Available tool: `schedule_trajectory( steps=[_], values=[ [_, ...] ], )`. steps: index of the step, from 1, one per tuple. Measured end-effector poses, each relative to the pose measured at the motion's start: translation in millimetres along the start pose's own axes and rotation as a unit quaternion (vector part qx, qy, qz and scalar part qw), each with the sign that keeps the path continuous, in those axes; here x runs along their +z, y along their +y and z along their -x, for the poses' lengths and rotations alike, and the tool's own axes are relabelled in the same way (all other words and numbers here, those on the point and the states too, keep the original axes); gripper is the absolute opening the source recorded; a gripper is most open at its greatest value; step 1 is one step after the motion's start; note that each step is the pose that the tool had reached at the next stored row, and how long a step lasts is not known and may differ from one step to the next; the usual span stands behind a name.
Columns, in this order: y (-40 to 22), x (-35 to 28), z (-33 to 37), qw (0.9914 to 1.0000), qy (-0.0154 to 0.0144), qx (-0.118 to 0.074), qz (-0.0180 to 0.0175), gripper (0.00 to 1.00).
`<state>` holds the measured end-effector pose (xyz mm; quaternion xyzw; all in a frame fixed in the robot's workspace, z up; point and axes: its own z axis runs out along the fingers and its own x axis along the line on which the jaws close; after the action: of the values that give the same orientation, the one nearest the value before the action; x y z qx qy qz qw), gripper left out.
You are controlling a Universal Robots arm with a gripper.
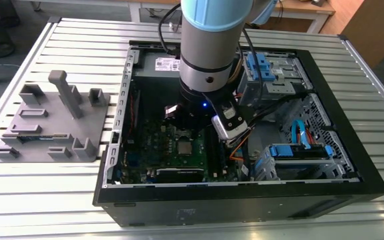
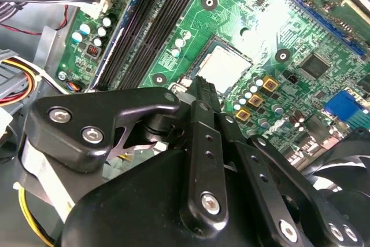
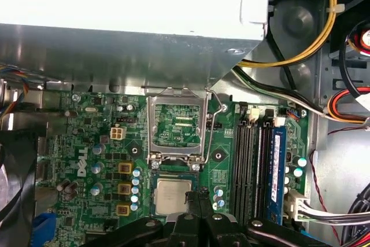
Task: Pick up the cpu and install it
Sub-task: 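Close the cpu cover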
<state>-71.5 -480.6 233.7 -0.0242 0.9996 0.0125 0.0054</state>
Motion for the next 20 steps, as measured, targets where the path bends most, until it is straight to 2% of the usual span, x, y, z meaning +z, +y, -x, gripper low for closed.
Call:
schedule_trajectory(
  steps=[9, 15, 20],
  values=[
    [0.2, 0.1, 0.5, 1.0, 0.0, -0.002, 0.0, 0.11],
    [0.2, 0.4, 1.5, 0.99968, 0.0006, -0.025, 0.0003, 0.11],
    [0.2, 0.5, 1.6, 0.99968, 0.0006, -0.025, 0.0003, 0.11]
  ],
)
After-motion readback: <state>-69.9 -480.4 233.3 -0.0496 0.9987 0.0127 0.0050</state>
